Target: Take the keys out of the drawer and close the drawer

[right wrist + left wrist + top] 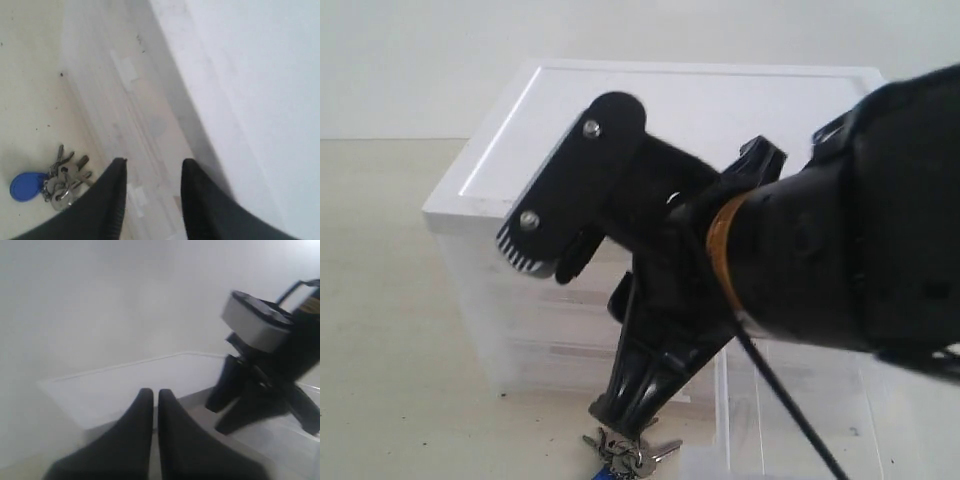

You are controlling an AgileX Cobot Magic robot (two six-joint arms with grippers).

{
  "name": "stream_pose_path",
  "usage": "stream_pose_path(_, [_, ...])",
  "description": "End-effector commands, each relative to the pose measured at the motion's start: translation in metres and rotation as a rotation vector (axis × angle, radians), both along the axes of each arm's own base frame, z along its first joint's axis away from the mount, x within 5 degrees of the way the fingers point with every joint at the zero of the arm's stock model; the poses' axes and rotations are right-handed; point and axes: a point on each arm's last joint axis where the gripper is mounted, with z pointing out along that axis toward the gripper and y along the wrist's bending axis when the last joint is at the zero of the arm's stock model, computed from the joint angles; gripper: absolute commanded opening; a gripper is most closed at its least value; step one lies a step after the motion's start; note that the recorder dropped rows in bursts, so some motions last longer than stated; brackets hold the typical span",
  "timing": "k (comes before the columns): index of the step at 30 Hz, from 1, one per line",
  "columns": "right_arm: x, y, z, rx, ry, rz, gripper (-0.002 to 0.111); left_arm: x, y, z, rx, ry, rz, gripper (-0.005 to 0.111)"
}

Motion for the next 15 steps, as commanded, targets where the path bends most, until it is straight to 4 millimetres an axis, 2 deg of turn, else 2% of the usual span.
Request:
stream_pose_path(1, [-0.005,-0.025,0.037,0.121,-0.082,-0.028,0.006,-0.018,-0.015,-0.005,0.104,-0.053,-0.240,0.005])
stream_pose_path(2, [-0.007,-0.030,0.043,0.143,-0.086,-0.031,-0.001,-0.021,-0.018,-0.008,0.133,-0.048,-0.288,0.005])
stream_pose_path(7, [-0.016,-0.056,0.069,0.251,-0.116,-0.051,0.000,-0.030,-0.024,-0.018,0.224,0.001,-0.411,0.005])
stream_pose_path(15, [-0.023,-0.084,0.083,0.283,-0.132,-0.109,0.000,-0.030,-0.023,-0.030,0.214,0.260,-0.426,0.005])
